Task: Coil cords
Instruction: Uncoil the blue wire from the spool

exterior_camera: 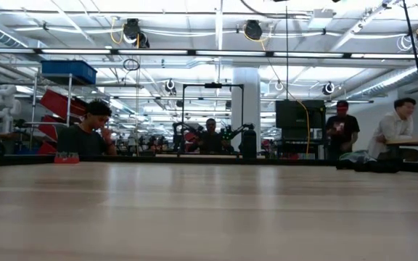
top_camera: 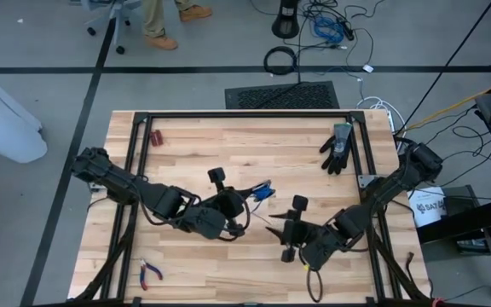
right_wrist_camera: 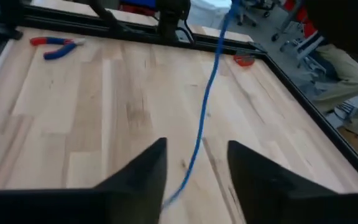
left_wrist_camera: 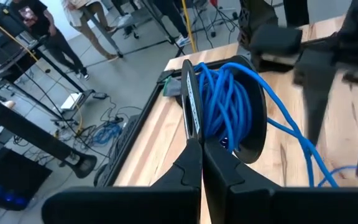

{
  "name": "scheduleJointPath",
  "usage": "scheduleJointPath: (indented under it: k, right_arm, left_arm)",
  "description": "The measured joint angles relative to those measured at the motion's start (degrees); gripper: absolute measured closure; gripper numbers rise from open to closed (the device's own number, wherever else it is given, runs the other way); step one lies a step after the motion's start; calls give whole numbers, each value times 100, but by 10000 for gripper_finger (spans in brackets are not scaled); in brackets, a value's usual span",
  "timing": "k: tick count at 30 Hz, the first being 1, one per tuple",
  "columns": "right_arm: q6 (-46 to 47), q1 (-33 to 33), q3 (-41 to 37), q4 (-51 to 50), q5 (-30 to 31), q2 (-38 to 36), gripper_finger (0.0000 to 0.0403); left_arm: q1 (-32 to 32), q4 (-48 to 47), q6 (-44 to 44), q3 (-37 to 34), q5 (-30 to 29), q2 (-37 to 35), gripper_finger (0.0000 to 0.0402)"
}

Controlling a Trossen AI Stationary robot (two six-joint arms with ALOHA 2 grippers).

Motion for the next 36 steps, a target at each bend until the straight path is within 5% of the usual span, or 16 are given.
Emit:
scheduleJointPath:
  k: [4, 9, 16, 24, 36]
  right_arm:
    - [-8, -118, 0, 257, -9, 280, 198]
    - [-68, -262, 0, 543, 74, 724, 198]
    - [-156, -290, -4, 760, 610, 991, 259]
    - [-295, -200, 2, 762, 589, 919, 392]
    - [-694, 139, 620, 707, 548, 876, 402]
  left_arm:
    - [-38, -5, -94, -2, -15, 1, 399]
    - [-105, 1, -107, -2, -27, 1, 399]
    - [-123, -4, -103, -2, -116, 1, 399]
    - [-123, -8, -105, -7, -119, 1, 399]
    - [-262, -4, -110, -9, -154, 1, 399]
